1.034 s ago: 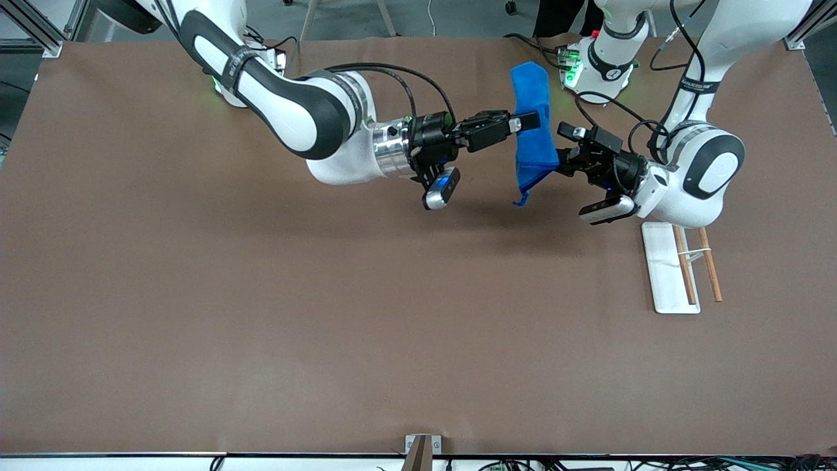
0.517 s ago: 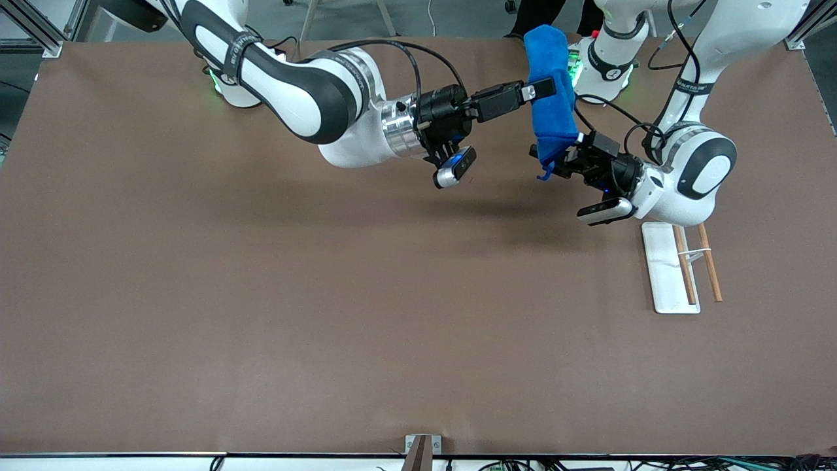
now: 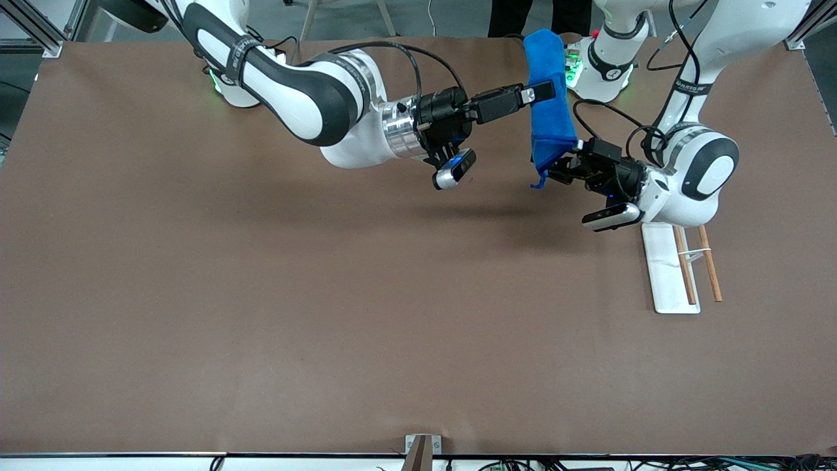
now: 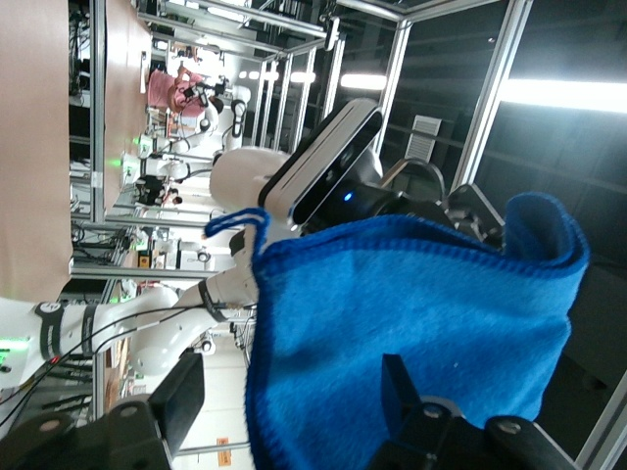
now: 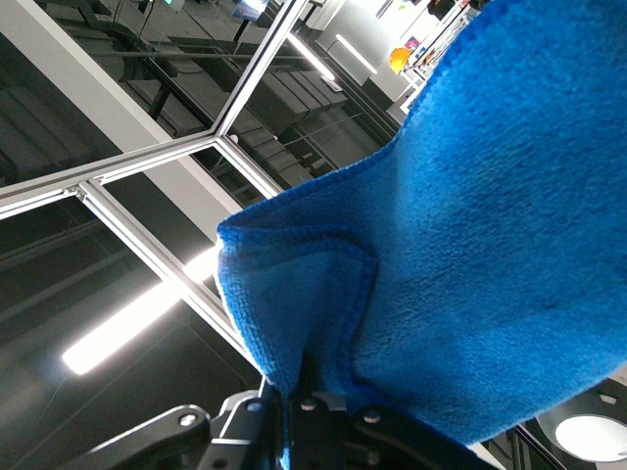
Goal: Right arm passes towel to left arm to hang
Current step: 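Grasp the hanging towel with the left gripper below the right gripper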
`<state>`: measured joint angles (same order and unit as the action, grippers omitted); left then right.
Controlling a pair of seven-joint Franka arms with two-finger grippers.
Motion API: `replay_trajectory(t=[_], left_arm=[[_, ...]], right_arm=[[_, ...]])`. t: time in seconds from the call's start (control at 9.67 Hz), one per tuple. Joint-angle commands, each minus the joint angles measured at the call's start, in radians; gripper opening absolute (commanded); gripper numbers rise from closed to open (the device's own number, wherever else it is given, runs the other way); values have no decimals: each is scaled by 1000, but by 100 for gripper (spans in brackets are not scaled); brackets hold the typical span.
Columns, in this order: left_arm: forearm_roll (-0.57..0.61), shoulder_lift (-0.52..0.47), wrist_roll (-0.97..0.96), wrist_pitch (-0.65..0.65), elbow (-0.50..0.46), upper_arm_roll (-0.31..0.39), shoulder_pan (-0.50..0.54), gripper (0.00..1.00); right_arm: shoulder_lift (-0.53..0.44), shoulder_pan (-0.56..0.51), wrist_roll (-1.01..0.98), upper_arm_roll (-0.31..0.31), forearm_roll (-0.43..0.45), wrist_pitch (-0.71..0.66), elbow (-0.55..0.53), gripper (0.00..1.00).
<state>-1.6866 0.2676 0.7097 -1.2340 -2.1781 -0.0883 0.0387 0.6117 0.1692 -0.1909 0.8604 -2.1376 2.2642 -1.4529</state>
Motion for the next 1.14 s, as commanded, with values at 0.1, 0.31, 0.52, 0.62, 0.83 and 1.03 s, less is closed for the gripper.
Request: replay_trajectory(t=[0.1, 0.31, 0.52, 0.62, 0.83, 1.03], left_arm=[[-61, 13, 33, -59, -9, -27, -3, 81], [-61, -4, 33, -77, -8, -27, -2, 76], [-61, -24, 33, -111, -8, -27, -2, 72], [-55, -28, 39, -111, -5, -27, -2, 52], [-55, -45, 39, -113, -6, -28, -2, 34], [-33, -57, 40, -114, -6, -25, 1, 10]], right_arm=[[-6, -5, -42, 17, -35, 4, -18, 1], [-6, -2, -45, 17, -36, 6, -17, 1], [-6, 3, -47, 15, -36, 9, -18, 1], [-6, 4, -47, 17, -36, 11, -18, 1], [-7, 4, -47, 17, -36, 11, -17, 1], [-7, 4, -47, 15, -36, 11, -17, 1]])
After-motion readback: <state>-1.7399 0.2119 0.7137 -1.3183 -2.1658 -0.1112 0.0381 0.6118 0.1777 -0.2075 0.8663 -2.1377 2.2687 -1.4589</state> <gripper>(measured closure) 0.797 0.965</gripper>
